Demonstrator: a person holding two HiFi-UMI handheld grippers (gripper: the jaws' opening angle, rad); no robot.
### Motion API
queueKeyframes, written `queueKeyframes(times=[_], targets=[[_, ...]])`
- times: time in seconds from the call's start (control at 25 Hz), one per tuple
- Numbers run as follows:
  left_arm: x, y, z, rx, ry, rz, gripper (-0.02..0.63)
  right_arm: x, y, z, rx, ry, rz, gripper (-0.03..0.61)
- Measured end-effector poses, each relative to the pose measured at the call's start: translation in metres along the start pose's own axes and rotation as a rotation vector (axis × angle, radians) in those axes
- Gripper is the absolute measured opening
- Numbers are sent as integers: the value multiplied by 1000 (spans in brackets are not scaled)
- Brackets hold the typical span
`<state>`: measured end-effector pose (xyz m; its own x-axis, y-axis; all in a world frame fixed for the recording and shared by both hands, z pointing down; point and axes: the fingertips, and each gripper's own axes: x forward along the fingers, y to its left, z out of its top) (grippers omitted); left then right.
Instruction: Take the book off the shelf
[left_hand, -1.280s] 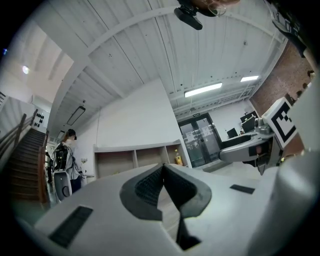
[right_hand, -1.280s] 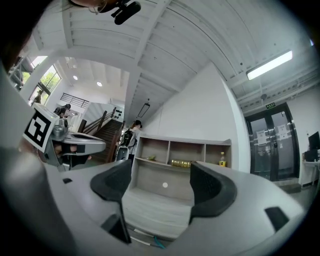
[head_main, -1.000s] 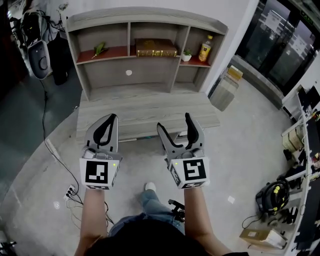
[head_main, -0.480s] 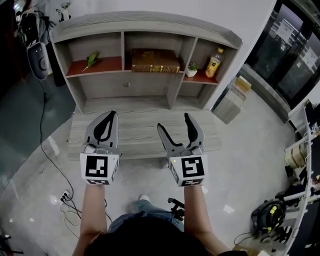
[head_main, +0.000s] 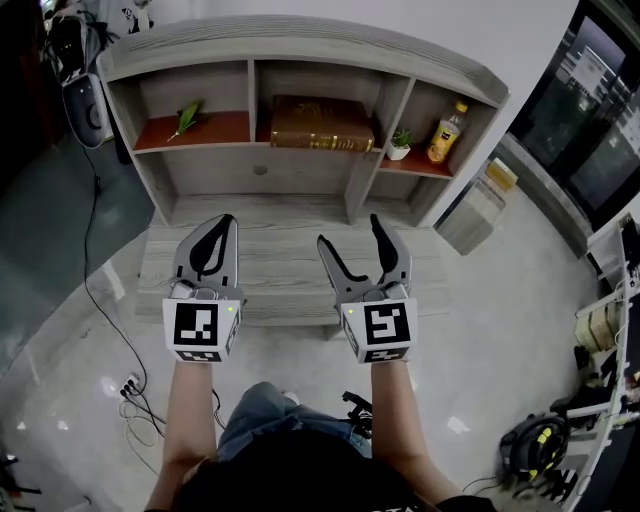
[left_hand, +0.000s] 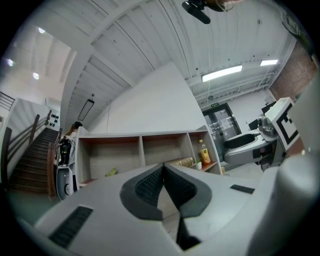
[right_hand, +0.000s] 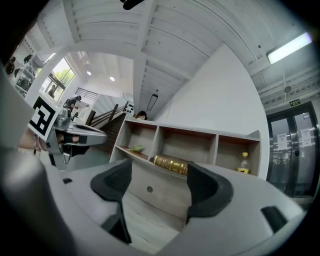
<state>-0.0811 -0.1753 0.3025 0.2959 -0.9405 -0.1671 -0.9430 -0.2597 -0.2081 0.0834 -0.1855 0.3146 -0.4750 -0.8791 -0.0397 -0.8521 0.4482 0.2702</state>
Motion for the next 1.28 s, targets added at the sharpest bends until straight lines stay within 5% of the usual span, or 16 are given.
queueKeyframes(times=[0.6,1.28], targets=[[60,46,-43,-50,58,4,9,89,-18,-18,-94,76,-32,356],[141,99,-91,-121,93,4,9,208,-46,-38,-554,228,-15,356]])
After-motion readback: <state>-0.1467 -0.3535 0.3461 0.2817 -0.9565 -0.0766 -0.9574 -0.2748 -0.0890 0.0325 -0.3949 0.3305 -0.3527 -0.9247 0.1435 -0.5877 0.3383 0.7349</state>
